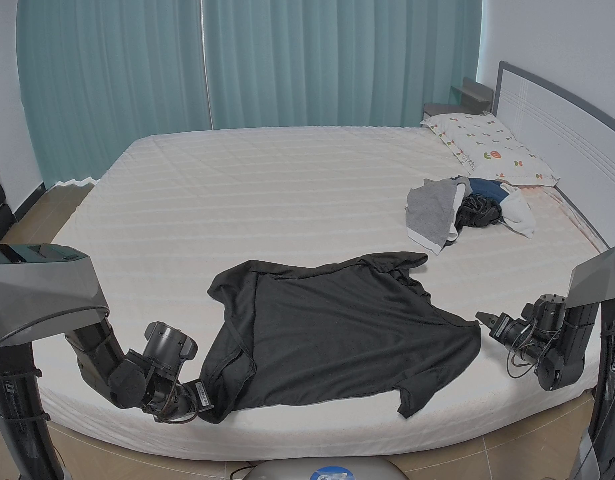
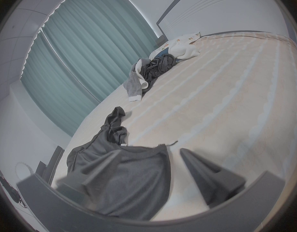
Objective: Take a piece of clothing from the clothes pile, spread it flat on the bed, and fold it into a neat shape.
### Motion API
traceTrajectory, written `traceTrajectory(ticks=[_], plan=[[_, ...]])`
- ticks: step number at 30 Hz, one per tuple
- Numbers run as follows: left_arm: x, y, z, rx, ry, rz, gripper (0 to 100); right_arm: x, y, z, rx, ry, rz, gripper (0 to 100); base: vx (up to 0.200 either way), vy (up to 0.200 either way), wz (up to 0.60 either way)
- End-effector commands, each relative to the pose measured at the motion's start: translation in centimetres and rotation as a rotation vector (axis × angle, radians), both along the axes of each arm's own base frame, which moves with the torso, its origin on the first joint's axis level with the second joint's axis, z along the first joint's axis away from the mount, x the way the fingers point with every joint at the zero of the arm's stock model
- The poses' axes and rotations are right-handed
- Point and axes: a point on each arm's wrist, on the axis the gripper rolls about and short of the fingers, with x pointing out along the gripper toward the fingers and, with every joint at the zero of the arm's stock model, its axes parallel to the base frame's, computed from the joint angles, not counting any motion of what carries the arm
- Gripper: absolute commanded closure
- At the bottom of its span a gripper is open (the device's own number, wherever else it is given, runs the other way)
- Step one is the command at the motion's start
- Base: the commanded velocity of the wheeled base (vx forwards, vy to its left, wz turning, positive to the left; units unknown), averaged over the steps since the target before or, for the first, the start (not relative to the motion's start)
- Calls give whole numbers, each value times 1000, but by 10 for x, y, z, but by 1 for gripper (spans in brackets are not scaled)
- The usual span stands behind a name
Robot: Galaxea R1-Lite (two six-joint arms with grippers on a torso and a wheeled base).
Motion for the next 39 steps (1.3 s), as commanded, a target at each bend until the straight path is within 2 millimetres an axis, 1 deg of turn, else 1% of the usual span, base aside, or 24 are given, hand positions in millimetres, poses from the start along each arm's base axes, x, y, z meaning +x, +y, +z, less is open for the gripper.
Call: traceTrajectory(ticks=[1, 3, 4, 6, 8, 10, 13, 17, 22, 23, 27, 30, 32, 33, 35, 36, 39], plan=[[1, 1, 0, -6, 1, 4, 100, -14, 3, 18, 5, -9, 15, 0, 0, 0, 0], [2, 1, 0, -8, -3, 4, 100, -22, 6, 21, 18, 2, 48, 0, 0, 0, 0], [3, 2, 0, -11, -12, 9, 100, -29, 14, 20, 34, 31, 95, 0, 0, 0, 0], [4, 2, 0, -16, -23, 15, 100, -34, 20, 16, 43, 57, 127, 0, 0, 0, 0], [8, 4, -3, -23, -47, 27, 100, -38, 30, 0, 40, 118, 162, 0, 0, 0, 0], [10, 7, -4, -30, -72, 38, 100, -39, 34, -8, 25, 142, 181, 0, 0, 0, 0], [13, 10, -5, -36, -91, 52, 100, -41, 36, -13, 9, 160, 192, 0, 0, 0, 0], [14, 11, -4, -40, -95, 62, 100, -40, 39, -15, 8, 165, 202, 0, 0, 0, 0], [17, 10, 0, -58, -111, 89, 100, -33, 40, -19, 6, 152, 205, 0, 0, 0, 0], [17, 10, 0, -59, -110, 88, 100, -30, 40, -19, 6, 140, 205, 100, 0, 0, 0], [21, 9, 1, -69, -122, 104, 100, -21, 38, -14, 7, 95, 197, 100, 0, 0, 0], [34, 11, 8, -108, -177, 182, 100, -17, 38, -5, 20, 59, 190, 100, 0, 0, 0], [46, 15, 17, -167, -251, 280, 100, -10, 38, 7, 61, 16, 172, 100, 0, 0, 0], [50, 18, 19, -186, -276, 310, 100, -7, 39, 10, 87, 4, 160, 100, 0, 0, 0], [53, 22, 20, -198, -299, 336, 100, -1, 39, 13, 128, -12, 139, 100, 0, 0, 0], [56, 27, 20, -200, -318, 354, 100, 5, 38, 15, 165, -29, 115, 100, 0, 0, 0], [61, 36, 22, -200, -352, 392, 100, 11, 36, 19, 189, -52, 69, 100, 0, 0, 0]])
